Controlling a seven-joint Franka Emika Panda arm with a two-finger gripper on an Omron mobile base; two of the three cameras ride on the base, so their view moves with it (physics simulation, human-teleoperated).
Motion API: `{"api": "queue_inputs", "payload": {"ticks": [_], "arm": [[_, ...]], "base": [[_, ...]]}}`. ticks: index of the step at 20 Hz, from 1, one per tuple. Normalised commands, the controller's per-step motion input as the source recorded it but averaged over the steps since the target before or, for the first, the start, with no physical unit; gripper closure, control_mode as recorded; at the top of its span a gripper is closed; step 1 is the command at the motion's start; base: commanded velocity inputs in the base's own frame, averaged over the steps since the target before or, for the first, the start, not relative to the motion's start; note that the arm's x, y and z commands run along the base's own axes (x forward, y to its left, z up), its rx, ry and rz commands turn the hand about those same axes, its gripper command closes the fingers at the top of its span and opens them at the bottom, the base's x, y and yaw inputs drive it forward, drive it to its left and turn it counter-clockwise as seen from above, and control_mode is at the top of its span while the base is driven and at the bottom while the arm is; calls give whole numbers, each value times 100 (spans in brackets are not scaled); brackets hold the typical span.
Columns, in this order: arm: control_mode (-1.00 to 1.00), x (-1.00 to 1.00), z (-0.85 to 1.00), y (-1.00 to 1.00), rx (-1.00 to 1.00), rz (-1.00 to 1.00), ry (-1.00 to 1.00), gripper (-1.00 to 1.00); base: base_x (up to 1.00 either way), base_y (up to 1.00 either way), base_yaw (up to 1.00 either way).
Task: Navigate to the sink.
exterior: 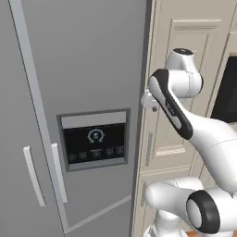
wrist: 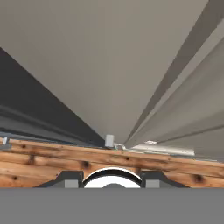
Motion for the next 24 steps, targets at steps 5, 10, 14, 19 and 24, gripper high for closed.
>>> {"api": "queue_inputs", "payload": {"ticks": [5, 10, 14, 19, 24], "arm": [[100, -5, 0, 0, 0, 0, -1, -100], [100, 0, 0, 0, 0, 0, 0, -100], [100, 0, 0, 0, 0, 0, 0, -100], [100, 0, 0, 0, 0, 0, 0, -100], [100, 0, 0, 0, 0, 0, 0, -100]], "base": [[-39, -2, -10], [-43, 2, -70], [-19, 0, -82], [0, 0, -96], [4, 6, -94]]}}
